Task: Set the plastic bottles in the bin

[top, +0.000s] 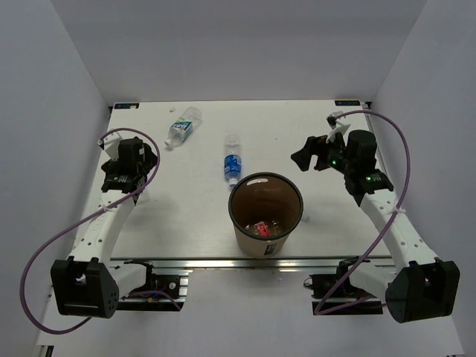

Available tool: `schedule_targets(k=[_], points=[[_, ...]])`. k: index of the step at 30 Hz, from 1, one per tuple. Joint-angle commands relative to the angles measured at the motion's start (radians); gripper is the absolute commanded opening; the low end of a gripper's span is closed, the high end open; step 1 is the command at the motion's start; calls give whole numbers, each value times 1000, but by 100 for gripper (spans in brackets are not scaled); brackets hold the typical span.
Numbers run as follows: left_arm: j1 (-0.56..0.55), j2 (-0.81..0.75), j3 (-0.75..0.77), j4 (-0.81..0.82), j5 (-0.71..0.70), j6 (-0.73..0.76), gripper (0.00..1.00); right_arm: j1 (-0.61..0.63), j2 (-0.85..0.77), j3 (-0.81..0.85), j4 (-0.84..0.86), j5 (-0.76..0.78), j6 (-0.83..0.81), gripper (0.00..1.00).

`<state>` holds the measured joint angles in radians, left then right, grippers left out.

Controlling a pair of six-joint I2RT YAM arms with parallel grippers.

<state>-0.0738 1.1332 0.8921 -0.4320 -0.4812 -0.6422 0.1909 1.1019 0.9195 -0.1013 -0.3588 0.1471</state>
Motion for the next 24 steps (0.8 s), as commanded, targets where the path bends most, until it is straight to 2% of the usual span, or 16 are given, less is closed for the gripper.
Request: schedule_targets(k=[1, 13, 17, 21, 24], points=[[5, -4, 18, 12, -5, 12, 98, -1, -5, -46, 63, -83, -21, 89], [5, -15, 24, 15, -8, 12, 98, 4, 3, -166, 124, -144, -30, 89], [5, -9, 15, 27, -2, 10, 98, 50, -7, -191, 146, -135, -69, 89], [3, 7, 16, 30, 0, 15, 98, 123, 25, -183, 101, -75, -116, 89], [5, 16, 25, 45, 10, 24, 98, 145, 84, -142, -12, -25, -164, 89]])
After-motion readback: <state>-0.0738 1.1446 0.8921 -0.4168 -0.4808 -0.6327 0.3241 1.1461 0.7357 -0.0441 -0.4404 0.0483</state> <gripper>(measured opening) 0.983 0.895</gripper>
